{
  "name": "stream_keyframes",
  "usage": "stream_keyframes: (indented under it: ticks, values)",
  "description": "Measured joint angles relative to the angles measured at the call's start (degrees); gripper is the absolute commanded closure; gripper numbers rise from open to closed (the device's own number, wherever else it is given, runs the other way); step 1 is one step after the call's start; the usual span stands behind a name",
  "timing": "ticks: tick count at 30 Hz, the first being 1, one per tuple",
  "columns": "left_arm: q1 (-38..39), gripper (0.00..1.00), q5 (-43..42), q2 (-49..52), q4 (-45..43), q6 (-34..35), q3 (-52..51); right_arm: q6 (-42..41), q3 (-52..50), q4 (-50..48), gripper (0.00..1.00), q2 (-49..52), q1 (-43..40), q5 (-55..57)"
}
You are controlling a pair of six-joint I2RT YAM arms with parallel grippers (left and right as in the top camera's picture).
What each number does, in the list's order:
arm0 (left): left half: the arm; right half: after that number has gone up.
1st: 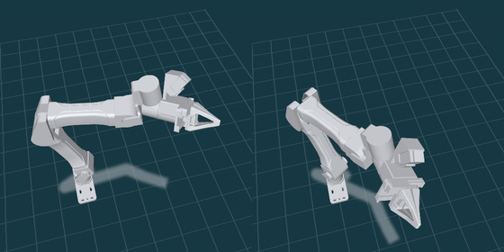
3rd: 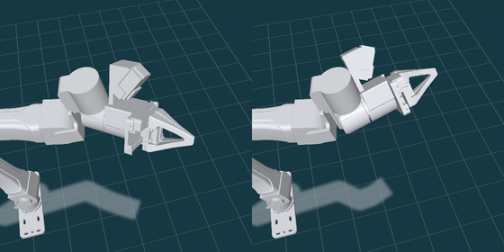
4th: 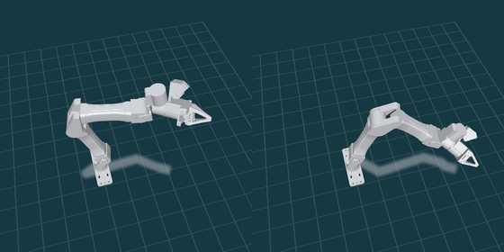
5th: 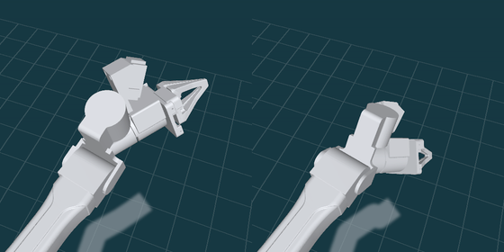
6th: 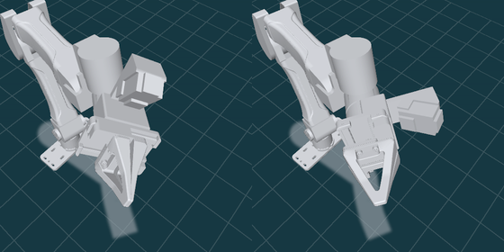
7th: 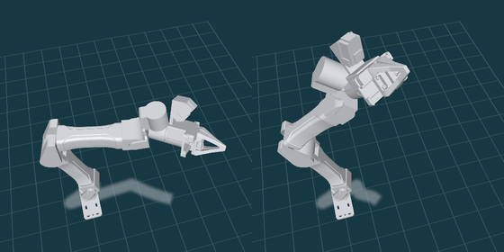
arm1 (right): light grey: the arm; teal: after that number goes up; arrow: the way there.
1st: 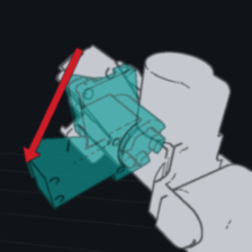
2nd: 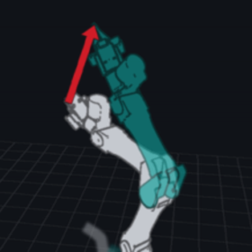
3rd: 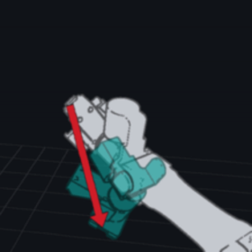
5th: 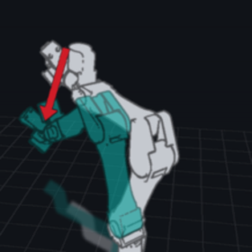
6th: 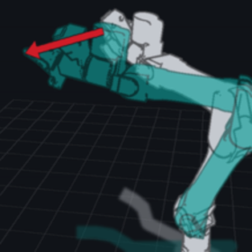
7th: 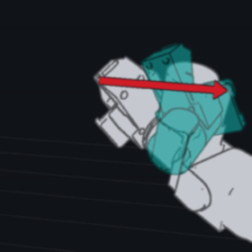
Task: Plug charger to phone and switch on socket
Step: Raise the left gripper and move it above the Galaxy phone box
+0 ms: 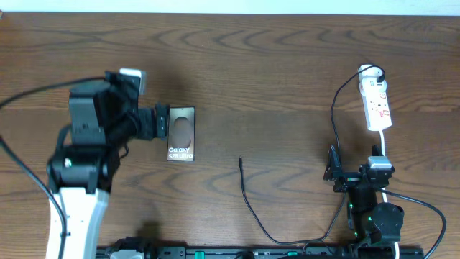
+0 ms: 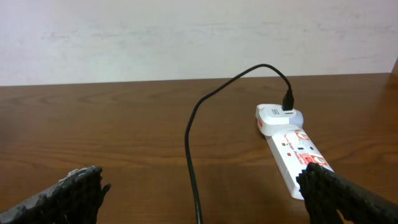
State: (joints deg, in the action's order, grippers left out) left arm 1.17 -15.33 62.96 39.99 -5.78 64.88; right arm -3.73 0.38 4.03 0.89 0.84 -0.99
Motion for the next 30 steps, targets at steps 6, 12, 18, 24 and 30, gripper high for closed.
stream_keyframes:
  ticks: [6, 12, 18, 24, 30]
  values:
    - [0.00, 0.07, -1.20, 7.98, 10.82, 0.00, 11.69, 0.00, 0.00, 0.00, 0.01, 0.02, 0.00, 0.00]
    - [0.00, 0.06, -1.33, 14.23, 18.62, 1.60, 19.23, 0.00, 0.00, 0.02, 0.01, 0.00, 0.00, -0.02]
    - [0.00, 0.07, -1.33, 16.90, 19.87, 3.91, 19.78, 0.00, 0.00, 0.00, 0.01, 0.00, 0.00, 0.00]
    - [0.00, 0.25, -1.33, 17.14, 19.71, 4.55, 19.78, 0.00, 0.00, 0.00, 0.01, 0.00, 0.00, 0.00]
    - [0.00, 0.01, -1.31, 17.14, 19.39, 4.66, 19.78, 0.00, 0.00, 0.00, 0.01, 0.00, -0.02, -0.02]
